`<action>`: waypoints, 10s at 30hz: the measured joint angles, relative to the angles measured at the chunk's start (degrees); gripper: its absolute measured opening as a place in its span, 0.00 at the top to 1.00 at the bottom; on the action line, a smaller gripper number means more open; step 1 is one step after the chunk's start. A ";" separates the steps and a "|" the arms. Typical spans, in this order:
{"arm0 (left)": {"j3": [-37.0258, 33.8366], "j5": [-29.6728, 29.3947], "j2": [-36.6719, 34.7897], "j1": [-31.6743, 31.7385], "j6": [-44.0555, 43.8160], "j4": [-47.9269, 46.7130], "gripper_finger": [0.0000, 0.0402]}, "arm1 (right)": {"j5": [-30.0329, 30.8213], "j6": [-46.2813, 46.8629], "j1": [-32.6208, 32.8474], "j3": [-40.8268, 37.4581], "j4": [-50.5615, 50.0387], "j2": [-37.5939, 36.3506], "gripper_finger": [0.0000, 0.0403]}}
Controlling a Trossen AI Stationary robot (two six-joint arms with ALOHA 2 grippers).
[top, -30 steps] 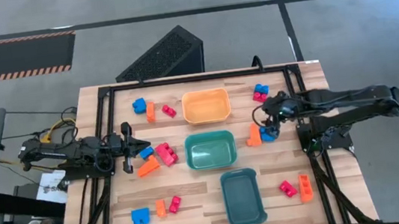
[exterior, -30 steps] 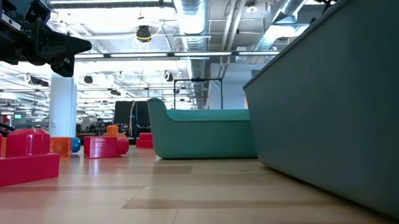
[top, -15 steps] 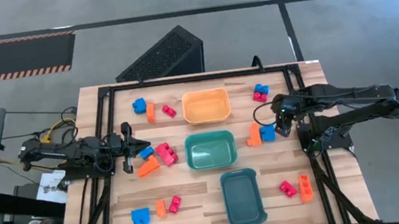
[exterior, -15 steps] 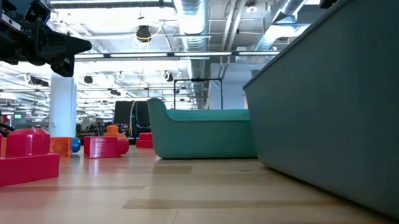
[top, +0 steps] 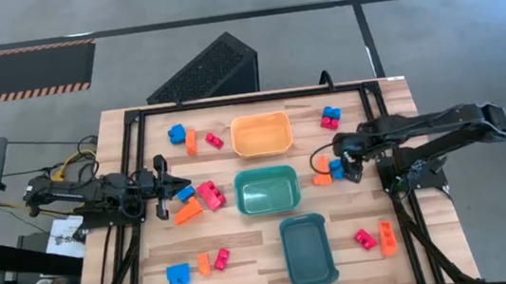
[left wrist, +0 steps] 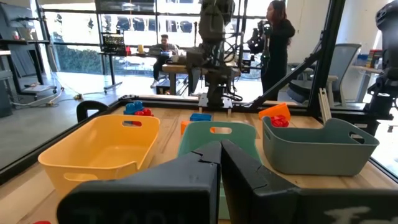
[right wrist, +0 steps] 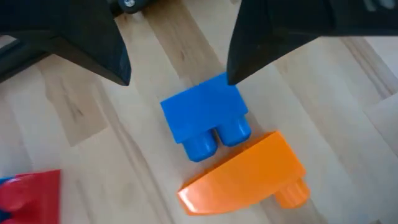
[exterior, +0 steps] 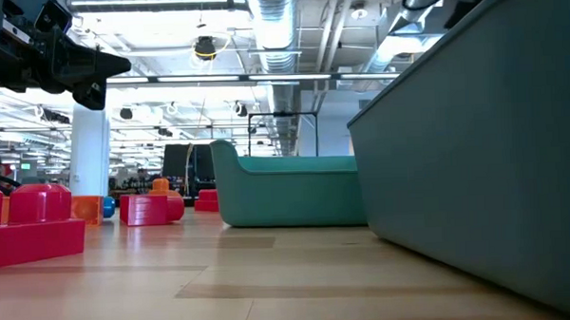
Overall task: Sort & place blocks by color
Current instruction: Put the blue game piece into the green bin
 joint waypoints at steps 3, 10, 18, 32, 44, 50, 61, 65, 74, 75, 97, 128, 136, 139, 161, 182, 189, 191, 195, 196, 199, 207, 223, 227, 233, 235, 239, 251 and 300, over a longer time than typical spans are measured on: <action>-0.01 0.00 0.01 0.00 0.00 0.01 1.00 | -0.07 -0.02 -0.02 -0.02 0.73 3.66 0.18; -0.01 0.00 0.00 0.00 0.00 0.00 1.00 | 0.66 -2.95 0.00 -0.02 1.14 10.66 0.02; 0.01 0.02 0.00 0.00 0.00 0.00 1.00 | 0.68 -12.29 -0.40 -0.02 5.31 13.87 0.07; 0.01 0.00 0.00 0.00 0.00 0.02 1.00 | -2.28 -14.67 -2.50 -1.01 7.33 14.11 0.08; 0.00 0.00 0.01 0.00 0.00 0.00 1.00 | -2.15 -14.47 0.03 -1.09 7.29 18.07 0.08; 0.01 0.00 0.01 0.00 0.00 0.00 1.00 | -2.32 -14.62 -2.52 -1.09 7.04 20.67 0.08; -0.01 0.00 0.02 0.00 0.00 0.01 1.00 | -6.72 -10.73 -6.14 -2.52 14.97 8.35 0.13; -0.01 0.00 0.02 0.00 0.00 0.02 1.00 | -8.20 -9.45 -6.12 -7.44 24.47 1.36 0.14; 0.01 0.00 0.00 0.00 0.00 0.02 1.00 | -5.07 -6.66 -5.60 -9.98 24.46 -4.64 0.13; -0.01 0.00 0.00 0.00 0.00 0.00 1.00 | -4.61 -6.50 -5.62 -10.05 23.99 -4.68 0.13; 0.01 0.00 0.01 0.00 0.00 0.00 1.00 | -3.76 -6.49 -5.57 -5.43 17.26 12.04 0.08; 0.00 0.00 0.01 0.00 0.00 0.00 1.00 | -8.55 20.23 -13.22 -8.04 15.40 12.12 0.08; 0.01 0.01 0.01 0.00 0.00 0.01 1.00 | -8.39 20.59 -13.16 -8.59 17.12 12.25 0.30; -0.01 0.00 0.00 0.00 0.00 0.00 1.00 | -8.39 20.57 -13.18 -8.57 17.08 12.19 0.46; -0.01 0.00 0.00 0.00 0.00 0.00 1.00 | -8.11 19.89 -13.16 -0.31 7.32 3.18 0.98; 0.01 0.00 0.00 0.00 0.00 0.00 1.00 | -5.22 24.46 -13.16 -0.20 -4.07 8.79 0.33; 0.01 0.00 0.00 0.00 0.00 0.00 1.00 | -7.95 23.21 -13.16 -0.20 -5.53 18.29 0.22; -0.01 0.00 0.00 0.00 0.00 0.00 1.00 | -9.14 22.18 -13.16 -0.20 -4.93 19.69 0.22; 0.00 0.00 0.00 0.00 0.00 0.01 1.00 | -9.42 21.10 -13.59 -0.27 -5.71 20.65 0.23; 0.01 0.00 0.00 0.00 0.00 0.01 1.00 | -9.42 21.05 -13.81 -0.39 -5.84 20.51 0.23; 0.01 0.00 0.00 0.00 0.00 0.00 1.00 | -9.30 21.02 -14.79 -0.72 -7.43 19.45 0.23; 0.00 0.00 0.00 0.00 0.00 0.01 1.00 | -7.80 20.88 -18.49 -1.71 -6.00 18.14 0.23; 0.01 0.00 0.00 0.00 0.00 0.01 1.00 | -1.91 5.36 -25.70 4.70 -24.54 23.55 0.36; 0.00 0.01 0.00 0.00 0.00 0.01 1.00 | -2.27 4.01 -25.55 4.36 -24.57 28.77 0.46; 0.01 0.00 0.00 0.00 0.00 0.00 1.00 | -2.23 0.47 -25.57 4.35 -23.35 38.27 0.57; 0.00 0.00 0.00 0.00 0.00 0.00 1.00 | -2.23 -0.87 -25.55 4.35 -21.06 40.48 0.59; 0.01 0.00 0.00 0.00 0.00 0.00 1.00 | -2.26 -3.15 -25.53 4.38 -16.75 43.13 0.60; 0.01 0.00 0.00 0.00 0.00 0.00 1.00 | -2.21 -3.99 -24.37 4.39 -11.03 36.37 0.60; 0.01 0.00 0.01 0.00 0.00 0.00 1.00 | -8.30 -7.02 -27.23 2.15 2.83 21.11 0.01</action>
